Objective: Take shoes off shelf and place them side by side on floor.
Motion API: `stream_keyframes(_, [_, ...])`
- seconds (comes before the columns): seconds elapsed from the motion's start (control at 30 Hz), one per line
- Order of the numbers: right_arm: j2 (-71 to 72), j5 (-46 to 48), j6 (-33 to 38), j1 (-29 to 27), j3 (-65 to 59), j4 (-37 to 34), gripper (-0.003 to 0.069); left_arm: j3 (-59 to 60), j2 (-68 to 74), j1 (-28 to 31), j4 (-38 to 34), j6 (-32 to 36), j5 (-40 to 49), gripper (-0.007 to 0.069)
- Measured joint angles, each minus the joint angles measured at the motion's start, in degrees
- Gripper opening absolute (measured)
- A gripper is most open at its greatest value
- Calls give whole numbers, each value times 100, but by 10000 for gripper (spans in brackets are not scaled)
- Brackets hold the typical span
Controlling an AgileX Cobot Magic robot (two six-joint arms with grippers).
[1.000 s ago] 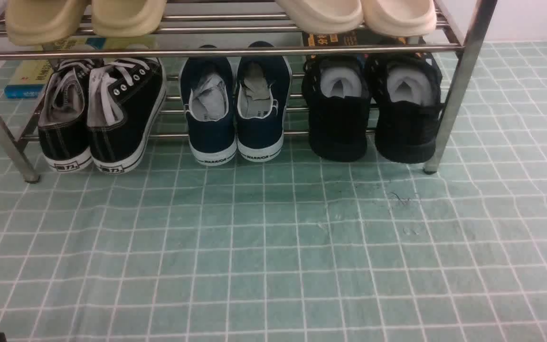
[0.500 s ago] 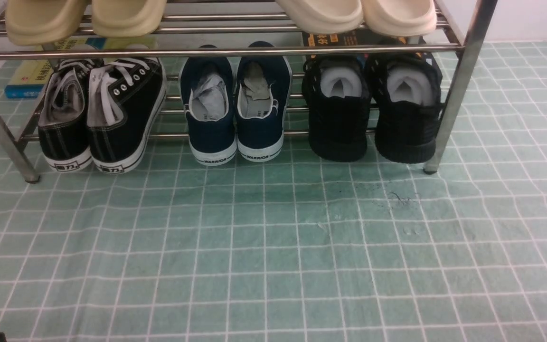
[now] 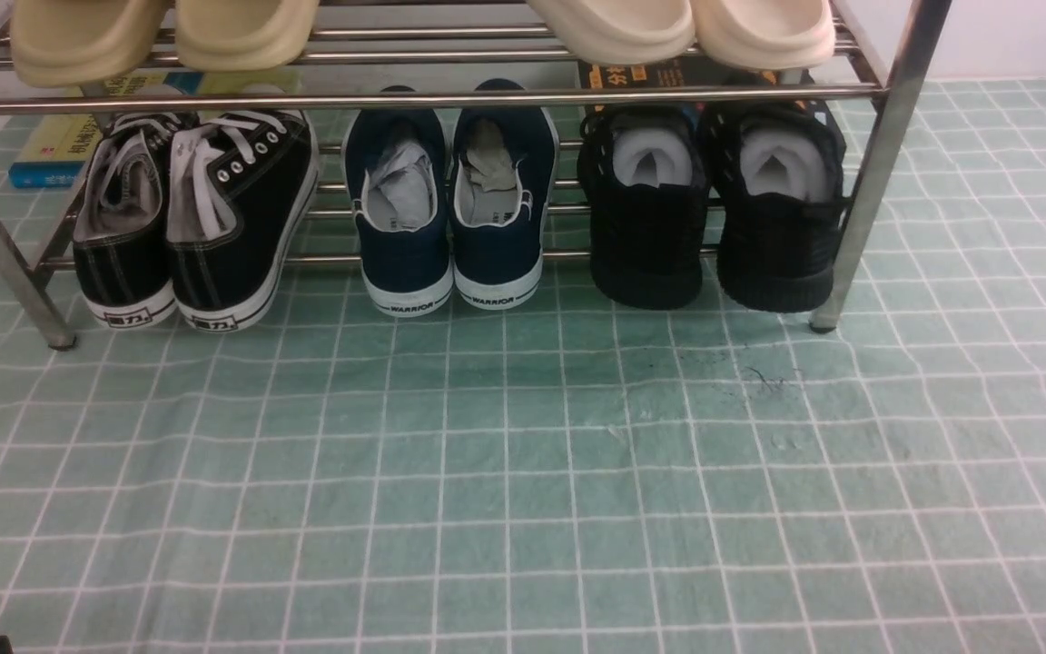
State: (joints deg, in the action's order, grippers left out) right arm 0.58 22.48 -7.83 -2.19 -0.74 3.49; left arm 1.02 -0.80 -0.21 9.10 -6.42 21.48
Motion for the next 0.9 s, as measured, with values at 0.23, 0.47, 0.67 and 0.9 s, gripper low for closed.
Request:
stream_keyframes(0.23, [0, 0, 0, 0, 0, 0, 237, 0, 0, 0, 0, 0, 0, 239])
stream_keyframes(0.47, [0, -16, -16, 0, 0, -148, 237, 0, 0, 0, 0, 0, 0, 239])
stream_keyframes(0.67, [0, -125, -1123, 0, -31, -2567, 237, 0, 0, 0, 0, 0, 0, 239])
stream_keyframes(0.9, [0, -126, -1762, 0, -62, -4748, 237, 0, 0, 0, 0, 0, 0, 239])
